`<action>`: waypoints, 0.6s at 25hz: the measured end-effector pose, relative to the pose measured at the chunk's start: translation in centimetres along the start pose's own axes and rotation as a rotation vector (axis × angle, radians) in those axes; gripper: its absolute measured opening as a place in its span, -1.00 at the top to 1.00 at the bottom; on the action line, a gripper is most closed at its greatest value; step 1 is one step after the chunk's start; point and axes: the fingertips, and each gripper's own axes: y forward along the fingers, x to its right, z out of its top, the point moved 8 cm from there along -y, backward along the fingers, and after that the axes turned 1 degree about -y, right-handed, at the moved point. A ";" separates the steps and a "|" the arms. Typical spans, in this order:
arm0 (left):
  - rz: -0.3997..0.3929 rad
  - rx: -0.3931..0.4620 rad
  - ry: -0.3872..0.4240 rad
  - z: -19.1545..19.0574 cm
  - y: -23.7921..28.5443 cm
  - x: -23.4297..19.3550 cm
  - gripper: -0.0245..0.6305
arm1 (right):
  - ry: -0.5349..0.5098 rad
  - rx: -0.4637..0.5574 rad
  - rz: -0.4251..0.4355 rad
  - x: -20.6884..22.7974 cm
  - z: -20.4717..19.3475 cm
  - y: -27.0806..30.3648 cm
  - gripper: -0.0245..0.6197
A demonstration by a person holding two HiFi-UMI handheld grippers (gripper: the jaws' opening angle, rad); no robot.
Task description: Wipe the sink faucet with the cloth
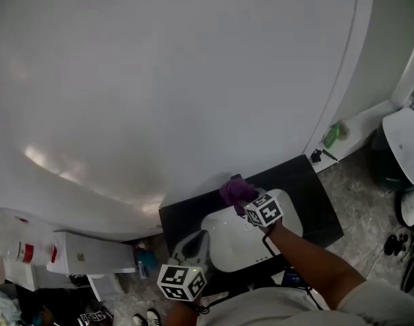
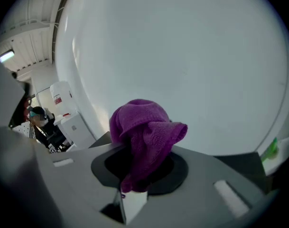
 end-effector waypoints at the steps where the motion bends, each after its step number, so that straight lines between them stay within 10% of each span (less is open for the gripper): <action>1: -0.001 -0.002 -0.003 -0.1 0.1 -0.3 0.90 | 0.024 -0.020 0.017 -1.3 -2.0 -0.6 0.71; 15: 0.003 -0.020 -0.002 0.4 0.0 -1.3 0.91 | 0.082 -0.018 -0.041 -1.6 -6.1 2.0 0.70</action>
